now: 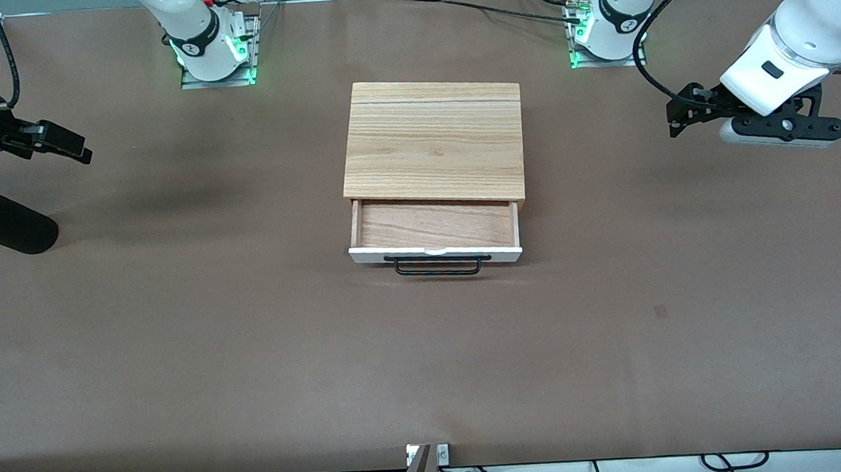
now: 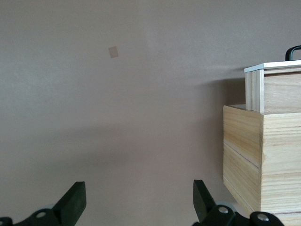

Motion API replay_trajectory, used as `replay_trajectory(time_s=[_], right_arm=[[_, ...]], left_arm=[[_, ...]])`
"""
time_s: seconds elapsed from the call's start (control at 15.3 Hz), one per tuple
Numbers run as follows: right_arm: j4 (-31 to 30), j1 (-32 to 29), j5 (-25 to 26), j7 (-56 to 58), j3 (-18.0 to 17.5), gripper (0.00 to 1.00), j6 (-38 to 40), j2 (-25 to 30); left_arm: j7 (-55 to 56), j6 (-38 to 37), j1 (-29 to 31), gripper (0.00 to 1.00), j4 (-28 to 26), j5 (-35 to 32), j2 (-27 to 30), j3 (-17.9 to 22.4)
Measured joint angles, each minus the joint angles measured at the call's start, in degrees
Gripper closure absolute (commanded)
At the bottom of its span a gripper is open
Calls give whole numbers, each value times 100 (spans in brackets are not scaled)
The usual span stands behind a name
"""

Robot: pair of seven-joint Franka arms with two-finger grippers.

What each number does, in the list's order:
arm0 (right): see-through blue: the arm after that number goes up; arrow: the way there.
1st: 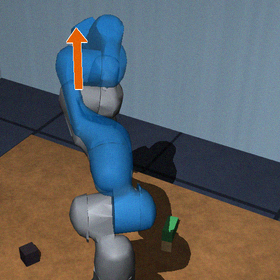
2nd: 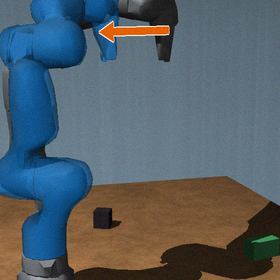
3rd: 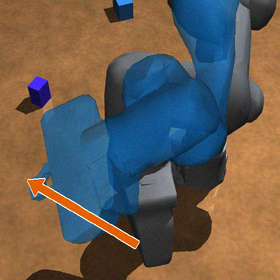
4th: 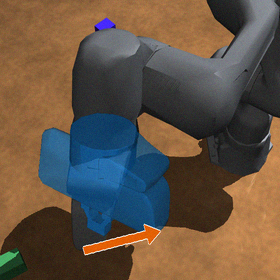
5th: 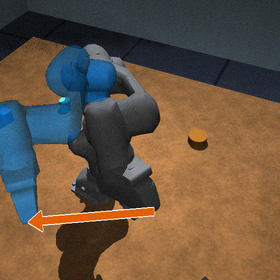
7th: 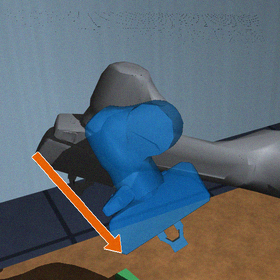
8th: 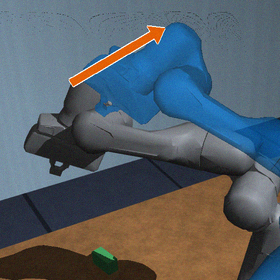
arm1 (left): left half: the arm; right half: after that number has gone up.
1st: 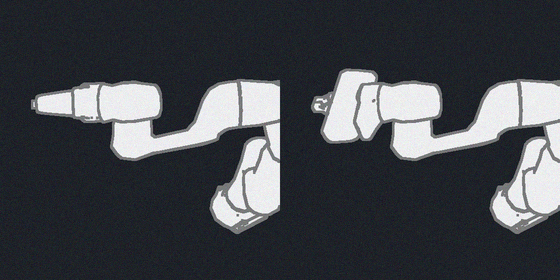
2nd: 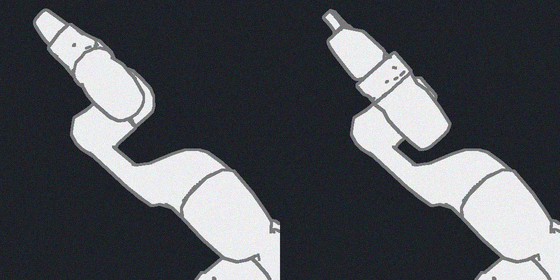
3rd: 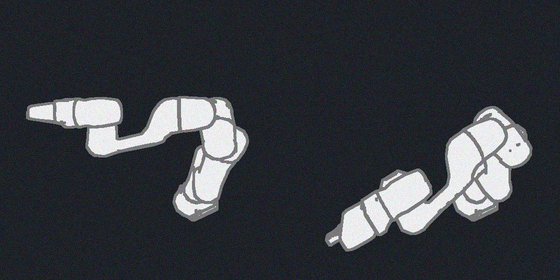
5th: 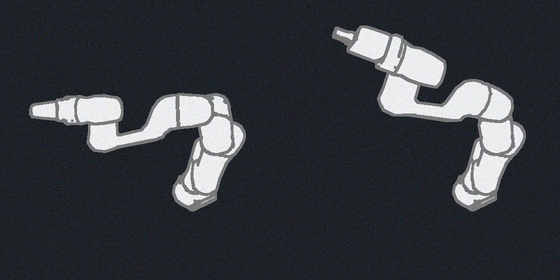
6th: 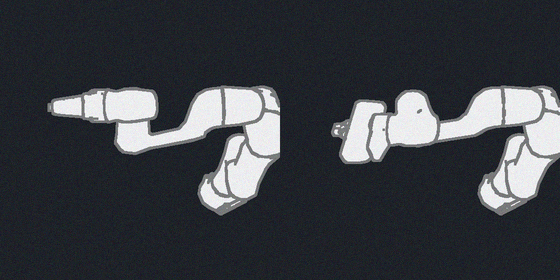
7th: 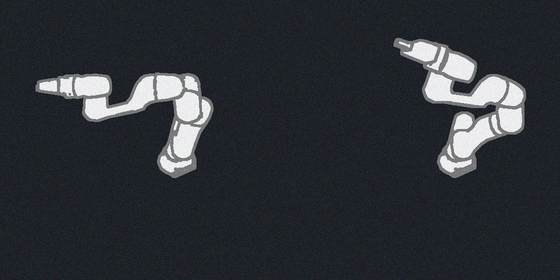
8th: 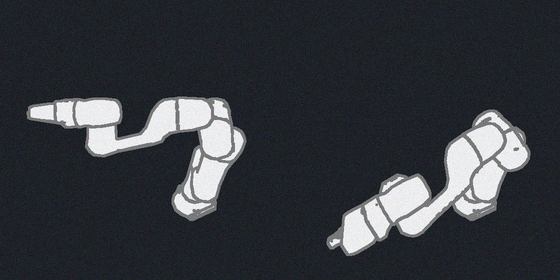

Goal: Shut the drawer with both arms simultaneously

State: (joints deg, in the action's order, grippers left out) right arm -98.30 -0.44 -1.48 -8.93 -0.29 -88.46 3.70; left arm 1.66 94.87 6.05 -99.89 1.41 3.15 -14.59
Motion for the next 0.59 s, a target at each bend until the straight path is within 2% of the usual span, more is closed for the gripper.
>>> replay_trajectory(time_s=[0.59], right_arm=[[0,0,0,0,-3,0,0,0]], left_arm=[[0,-52,0,0,1,0,-7,0]])
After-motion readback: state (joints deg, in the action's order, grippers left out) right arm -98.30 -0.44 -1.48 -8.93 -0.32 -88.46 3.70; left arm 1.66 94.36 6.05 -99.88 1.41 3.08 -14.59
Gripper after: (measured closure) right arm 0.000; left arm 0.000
